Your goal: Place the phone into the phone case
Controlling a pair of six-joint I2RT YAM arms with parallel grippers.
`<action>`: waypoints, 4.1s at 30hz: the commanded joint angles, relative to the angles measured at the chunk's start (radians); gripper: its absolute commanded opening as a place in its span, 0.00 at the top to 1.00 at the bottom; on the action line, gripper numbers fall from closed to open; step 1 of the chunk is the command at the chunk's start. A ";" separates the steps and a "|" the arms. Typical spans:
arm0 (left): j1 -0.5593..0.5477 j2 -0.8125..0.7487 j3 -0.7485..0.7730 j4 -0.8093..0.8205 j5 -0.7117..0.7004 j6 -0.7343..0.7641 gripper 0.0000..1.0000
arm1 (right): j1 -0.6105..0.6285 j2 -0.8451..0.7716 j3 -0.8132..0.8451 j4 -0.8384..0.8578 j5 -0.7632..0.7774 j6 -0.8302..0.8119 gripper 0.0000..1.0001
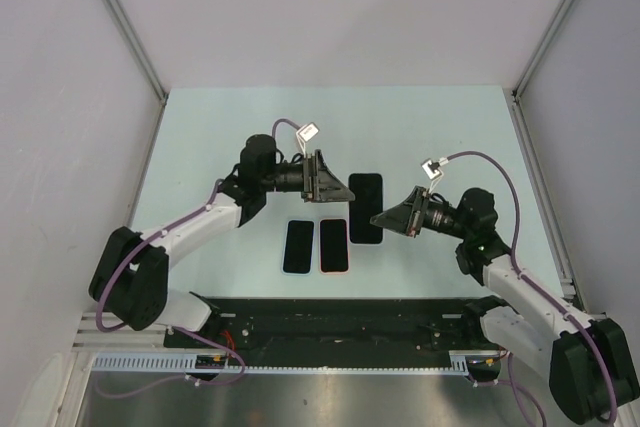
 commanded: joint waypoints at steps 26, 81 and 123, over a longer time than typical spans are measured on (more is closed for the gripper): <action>-0.008 -0.018 -0.060 0.270 0.104 -0.098 1.00 | 0.065 0.078 0.009 0.247 0.007 0.084 0.57; -0.081 0.065 0.011 0.117 0.040 -0.035 1.00 | 0.012 0.101 0.019 0.173 -0.035 0.099 0.45; 0.029 -0.107 0.282 -0.734 -0.500 0.499 0.11 | 0.025 0.070 -0.026 -0.285 0.208 -0.131 1.00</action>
